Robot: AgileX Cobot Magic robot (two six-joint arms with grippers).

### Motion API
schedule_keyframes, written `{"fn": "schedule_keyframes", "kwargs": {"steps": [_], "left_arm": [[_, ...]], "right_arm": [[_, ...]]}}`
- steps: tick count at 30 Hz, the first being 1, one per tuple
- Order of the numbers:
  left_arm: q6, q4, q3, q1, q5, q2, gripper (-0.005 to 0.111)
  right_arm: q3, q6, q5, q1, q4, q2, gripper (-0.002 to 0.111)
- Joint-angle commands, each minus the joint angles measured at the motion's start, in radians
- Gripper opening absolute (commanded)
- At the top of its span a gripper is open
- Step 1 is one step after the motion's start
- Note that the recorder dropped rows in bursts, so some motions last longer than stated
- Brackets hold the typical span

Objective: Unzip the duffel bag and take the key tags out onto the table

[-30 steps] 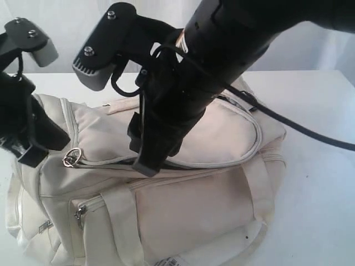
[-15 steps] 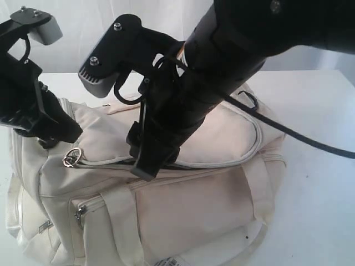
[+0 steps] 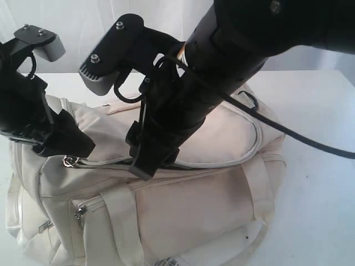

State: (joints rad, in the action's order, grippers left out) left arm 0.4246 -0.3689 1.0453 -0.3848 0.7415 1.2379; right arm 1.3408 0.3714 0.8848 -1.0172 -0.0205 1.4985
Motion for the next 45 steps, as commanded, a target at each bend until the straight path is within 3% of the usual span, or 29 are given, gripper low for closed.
{"fn": "schedule_keyframes", "kwargs": {"steps": [1,5,13,17,21,24,27,29,30,32,38,45], "left_arm": [[-0.006,-0.013,-0.008,0.002,0.006,0.042,0.075],[-0.006,-0.022,-0.008,0.002,0.01,0.078,0.074],[-0.006,-0.026,-0.008,0.002,0.04,0.078,0.028],[-0.006,-0.026,-0.008,0.002,0.04,0.076,0.014],[-0.002,-0.026,-0.008,0.002,0.041,0.073,0.007],[-0.002,-0.024,0.003,0.002,0.037,0.047,0.01],[-0.002,0.003,0.037,0.002,0.078,0.006,0.02],[0.016,0.039,0.052,0.002,0.112,-0.016,0.031],[0.094,0.049,0.046,0.002,0.123,-0.034,0.047],[0.189,0.051,0.02,0.002,0.126,-0.041,0.065],[0.323,0.049,-0.091,0.002,-0.025,-0.041,0.064],[0.769,-0.069,-0.172,0.002,-0.085,-0.041,0.064]], "right_arm": [[-0.005,-0.01,0.003,0.002,0.005,-0.002,0.064],[-0.005,-0.01,0.005,0.002,0.005,-0.002,0.064],[-0.005,-0.01,0.007,0.002,0.005,-0.002,0.064],[-0.005,-0.01,0.007,0.002,0.005,-0.002,0.064],[-0.005,-0.01,0.007,0.002,0.005,-0.002,0.064],[-0.005,-0.012,0.009,0.002,0.005,-0.002,0.064],[-0.005,-0.012,0.009,0.002,0.005,-0.002,0.064],[-0.005,-0.012,0.009,0.002,0.005,-0.002,0.064],[-0.005,-0.012,0.009,0.002,0.005,-0.002,0.064],[-0.005,-0.012,0.009,0.002,0.005,-0.002,0.064],[-0.005,-0.014,0.009,0.002,0.005,-0.002,0.064],[-0.005,-0.014,0.009,0.002,0.005,-0.002,0.064]]}}
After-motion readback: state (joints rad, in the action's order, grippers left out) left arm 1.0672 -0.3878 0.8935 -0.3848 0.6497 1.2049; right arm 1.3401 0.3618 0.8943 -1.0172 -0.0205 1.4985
